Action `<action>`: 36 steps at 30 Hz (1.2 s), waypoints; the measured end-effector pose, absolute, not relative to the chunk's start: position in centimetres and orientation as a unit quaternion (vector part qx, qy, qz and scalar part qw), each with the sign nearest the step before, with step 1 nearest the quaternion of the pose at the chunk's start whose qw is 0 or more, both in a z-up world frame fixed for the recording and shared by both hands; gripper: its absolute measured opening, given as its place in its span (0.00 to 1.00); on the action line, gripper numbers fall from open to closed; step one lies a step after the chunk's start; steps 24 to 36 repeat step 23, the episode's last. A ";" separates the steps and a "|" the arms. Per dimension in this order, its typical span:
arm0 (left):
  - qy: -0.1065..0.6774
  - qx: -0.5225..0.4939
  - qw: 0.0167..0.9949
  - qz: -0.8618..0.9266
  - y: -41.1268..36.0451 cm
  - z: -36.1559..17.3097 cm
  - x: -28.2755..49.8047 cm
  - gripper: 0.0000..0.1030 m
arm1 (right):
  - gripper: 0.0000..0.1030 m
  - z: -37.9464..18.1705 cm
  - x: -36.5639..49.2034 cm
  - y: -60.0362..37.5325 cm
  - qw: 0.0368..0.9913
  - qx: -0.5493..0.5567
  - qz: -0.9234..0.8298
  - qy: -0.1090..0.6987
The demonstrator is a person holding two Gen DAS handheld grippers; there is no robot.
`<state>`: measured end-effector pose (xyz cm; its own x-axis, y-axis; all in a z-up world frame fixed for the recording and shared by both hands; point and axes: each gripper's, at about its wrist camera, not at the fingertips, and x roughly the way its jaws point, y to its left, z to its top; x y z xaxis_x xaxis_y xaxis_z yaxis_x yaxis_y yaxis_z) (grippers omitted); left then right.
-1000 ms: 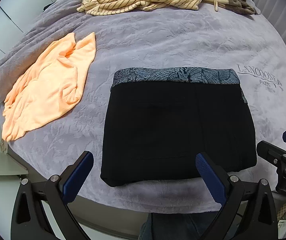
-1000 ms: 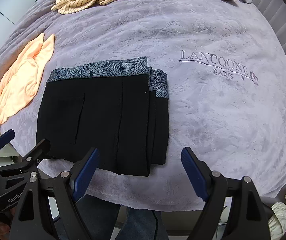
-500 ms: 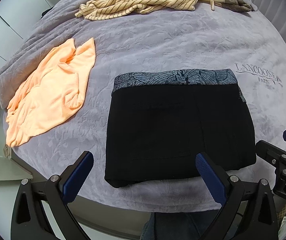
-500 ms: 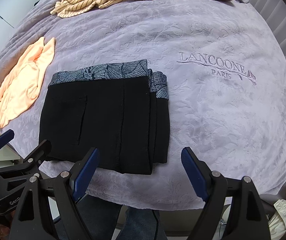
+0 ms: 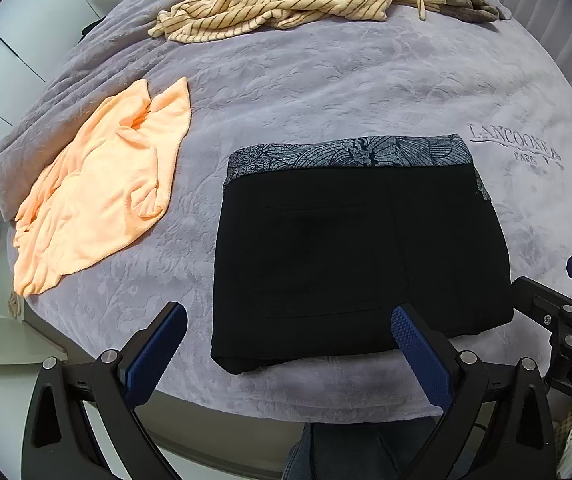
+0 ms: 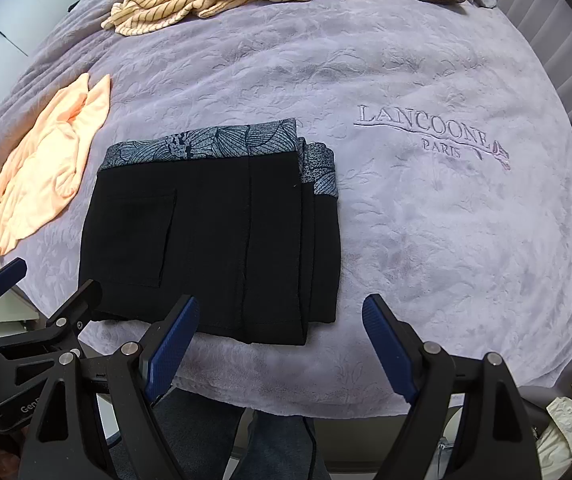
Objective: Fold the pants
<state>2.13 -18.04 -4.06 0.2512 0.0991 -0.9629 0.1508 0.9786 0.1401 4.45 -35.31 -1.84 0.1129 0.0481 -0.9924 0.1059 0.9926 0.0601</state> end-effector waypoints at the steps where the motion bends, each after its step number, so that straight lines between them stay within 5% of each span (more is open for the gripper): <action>1: 0.612 0.103 0.784 -0.018 -18.1 -4.0 2.1 1.00 | 0.84 -1.8 4.5 -35.3 0.744 0.057 -0.020 0.666; 36: 0.614 0.090 0.784 -0.031 -17.7 -4.1 2.1 1.00 | 0.84 -2.1 4.6 -34.8 0.742 0.050 -0.016 0.668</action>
